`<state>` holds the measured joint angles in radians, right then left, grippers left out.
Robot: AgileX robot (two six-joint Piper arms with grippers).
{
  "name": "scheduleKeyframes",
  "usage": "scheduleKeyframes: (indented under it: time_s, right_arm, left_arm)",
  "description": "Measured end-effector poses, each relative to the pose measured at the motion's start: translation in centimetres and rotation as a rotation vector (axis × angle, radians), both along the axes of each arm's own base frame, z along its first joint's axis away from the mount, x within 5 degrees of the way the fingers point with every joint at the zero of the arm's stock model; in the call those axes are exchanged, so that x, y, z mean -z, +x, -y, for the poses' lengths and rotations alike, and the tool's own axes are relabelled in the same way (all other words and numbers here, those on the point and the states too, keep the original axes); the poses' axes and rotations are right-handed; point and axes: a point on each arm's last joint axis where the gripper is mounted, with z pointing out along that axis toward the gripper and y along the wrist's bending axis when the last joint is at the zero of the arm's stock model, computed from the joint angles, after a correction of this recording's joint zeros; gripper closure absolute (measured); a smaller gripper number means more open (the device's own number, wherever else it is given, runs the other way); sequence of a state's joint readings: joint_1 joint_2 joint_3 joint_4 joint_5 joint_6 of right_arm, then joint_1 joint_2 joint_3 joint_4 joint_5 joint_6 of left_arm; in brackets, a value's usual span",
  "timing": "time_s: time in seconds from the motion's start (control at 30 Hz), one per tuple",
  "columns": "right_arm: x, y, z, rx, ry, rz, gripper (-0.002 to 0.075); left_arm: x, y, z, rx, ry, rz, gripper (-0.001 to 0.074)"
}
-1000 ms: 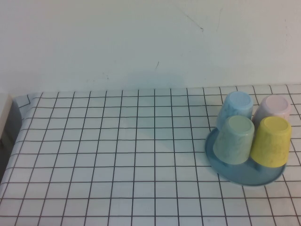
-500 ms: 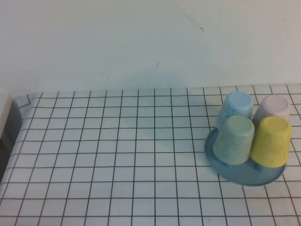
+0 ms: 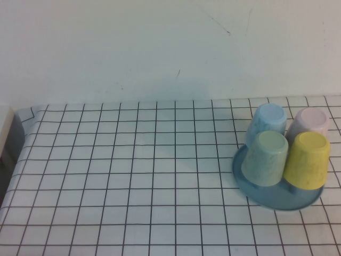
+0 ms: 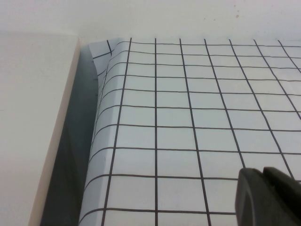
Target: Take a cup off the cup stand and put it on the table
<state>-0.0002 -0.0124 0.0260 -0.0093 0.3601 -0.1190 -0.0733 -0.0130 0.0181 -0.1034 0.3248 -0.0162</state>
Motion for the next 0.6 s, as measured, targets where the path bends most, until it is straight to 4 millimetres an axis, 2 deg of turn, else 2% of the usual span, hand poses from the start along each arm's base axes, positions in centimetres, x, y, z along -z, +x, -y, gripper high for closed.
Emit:
scheduleKeyframes:
  time_s: [0.6]
  right_arm:
    - [0.00,0.00,0.00,0.000,0.000,0.000,0.0729]
  left_arm:
    - [0.00,0.00,0.00,0.000,0.000,0.000,0.0738]
